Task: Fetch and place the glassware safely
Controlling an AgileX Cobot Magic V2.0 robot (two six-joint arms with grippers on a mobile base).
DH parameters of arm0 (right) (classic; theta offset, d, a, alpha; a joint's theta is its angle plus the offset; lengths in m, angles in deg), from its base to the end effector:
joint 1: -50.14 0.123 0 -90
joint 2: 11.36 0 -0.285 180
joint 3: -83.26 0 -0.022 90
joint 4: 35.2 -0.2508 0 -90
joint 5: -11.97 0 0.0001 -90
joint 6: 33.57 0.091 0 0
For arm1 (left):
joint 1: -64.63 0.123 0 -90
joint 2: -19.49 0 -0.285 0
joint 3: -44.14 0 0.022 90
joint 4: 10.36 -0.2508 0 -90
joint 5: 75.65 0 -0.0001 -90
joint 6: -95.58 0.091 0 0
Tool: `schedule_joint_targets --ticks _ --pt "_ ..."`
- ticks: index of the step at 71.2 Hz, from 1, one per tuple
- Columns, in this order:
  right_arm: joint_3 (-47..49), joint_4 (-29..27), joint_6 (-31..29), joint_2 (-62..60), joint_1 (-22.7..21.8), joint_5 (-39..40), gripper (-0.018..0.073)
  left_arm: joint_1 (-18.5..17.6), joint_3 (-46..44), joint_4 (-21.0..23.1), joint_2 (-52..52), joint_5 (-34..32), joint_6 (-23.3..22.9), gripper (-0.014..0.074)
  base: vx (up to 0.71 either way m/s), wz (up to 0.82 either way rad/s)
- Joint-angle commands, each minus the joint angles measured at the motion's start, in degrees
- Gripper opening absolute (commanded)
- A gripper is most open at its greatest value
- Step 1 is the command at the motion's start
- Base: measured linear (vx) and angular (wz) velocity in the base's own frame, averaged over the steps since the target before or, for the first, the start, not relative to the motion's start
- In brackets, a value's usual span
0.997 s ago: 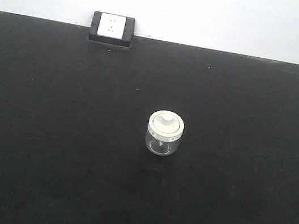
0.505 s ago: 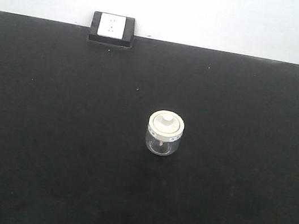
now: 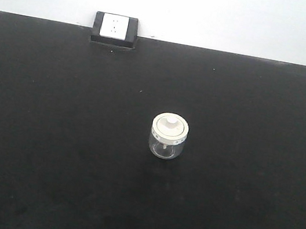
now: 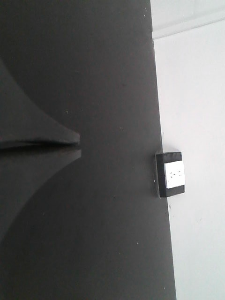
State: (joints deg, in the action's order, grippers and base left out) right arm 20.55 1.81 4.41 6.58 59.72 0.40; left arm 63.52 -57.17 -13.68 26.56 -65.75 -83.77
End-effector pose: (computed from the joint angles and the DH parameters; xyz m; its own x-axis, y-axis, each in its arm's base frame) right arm 0.0640 -0.0004 0.2733 -0.0001 0.0269 -0.9996 -0.0462 0.9986 0.0269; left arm 0.0562 -0.0002 0.1895 -0.0974 0.0703 -0.9928 0.0162 0.9975 0.0690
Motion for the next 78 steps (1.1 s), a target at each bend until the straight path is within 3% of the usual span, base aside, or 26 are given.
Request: schedule_joint_targets --ticks 1,63,71,78 --pt "1.6 1.1 0.0 0.6 -0.2 3.3 -0.0004 -0.4 1.8 0.5 -0.7 -3.9 -0.3 -0.0007 0.0 0.0" --pt "1.5 -0.1 -0.3 0.7 -0.2 4.6 -0.0004 -0.4 1.8 0.5 -0.7 -3.9 -0.3 -0.0007 0.0 0.0" --pt "1.5 -4.8 -6.7 1.5 -0.2 4.4 -0.0004 -0.4 1.8 0.5 -0.7 -3.9 -0.3 -0.0007 0.0 0.0" --pt "1.5 -12.5 -15.7 2.8 -0.3 4.4 -0.0004 -0.4 1.8 0.5 -0.7 -3.9 -0.3 -0.0007 0.0 0.0"
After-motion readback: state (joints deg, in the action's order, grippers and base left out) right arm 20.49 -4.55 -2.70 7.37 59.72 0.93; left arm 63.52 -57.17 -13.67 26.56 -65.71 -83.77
